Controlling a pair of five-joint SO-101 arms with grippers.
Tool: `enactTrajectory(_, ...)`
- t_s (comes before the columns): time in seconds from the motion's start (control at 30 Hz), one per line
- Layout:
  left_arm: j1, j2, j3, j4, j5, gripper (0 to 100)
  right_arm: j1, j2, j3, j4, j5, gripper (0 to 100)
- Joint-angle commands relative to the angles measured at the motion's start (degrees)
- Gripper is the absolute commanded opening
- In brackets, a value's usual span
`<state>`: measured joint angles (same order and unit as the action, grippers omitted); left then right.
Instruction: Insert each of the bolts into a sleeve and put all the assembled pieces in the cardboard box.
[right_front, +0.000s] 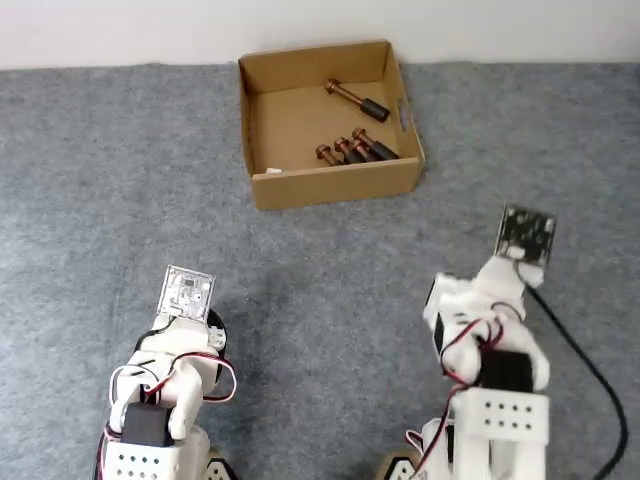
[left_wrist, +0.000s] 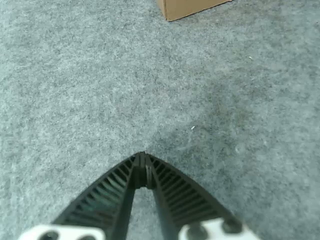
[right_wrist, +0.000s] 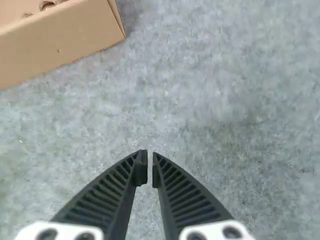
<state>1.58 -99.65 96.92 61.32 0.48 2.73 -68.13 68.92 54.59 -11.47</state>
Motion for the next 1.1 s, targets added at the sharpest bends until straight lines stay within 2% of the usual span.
enactTrajectory(0.0, -0.3, -0.4, -0.2, -1.5, -0.3, 0, 0.7, -5.6, 5.2, -2.9, -0.4, 0.8)
enactTrajectory(0.4, -0.3, -0.4, -0.2, -1.5, -0.3, 0, 0.4, -28.9, 27.4, -2.7, -0.1, 0.9)
enactTrajectory(0.53, -0.3, -0.4, -0.2, -1.5, -0.3, 0, 0.1, -35.4, 27.5, 4.0, 0.7, 0.9)
enactTrajectory(0.7, -0.3, -0.4, -0.2, -1.5, -0.3, 0, 0.6, -35.6, 27.5, 12.8, 0.8, 0.9)
enactTrajectory(0.93, -0.3, -0.4, -0.2, -1.5, -0.3, 0, 0.4, -35.1, 27.5, 19.8, 0.8, 0.9)
enactTrajectory(1.07, -0.3, -0.4, -0.2, -1.5, -0.3, 0, 0.6, -35.5, 27.5, 20.1, 0.8, 0.9)
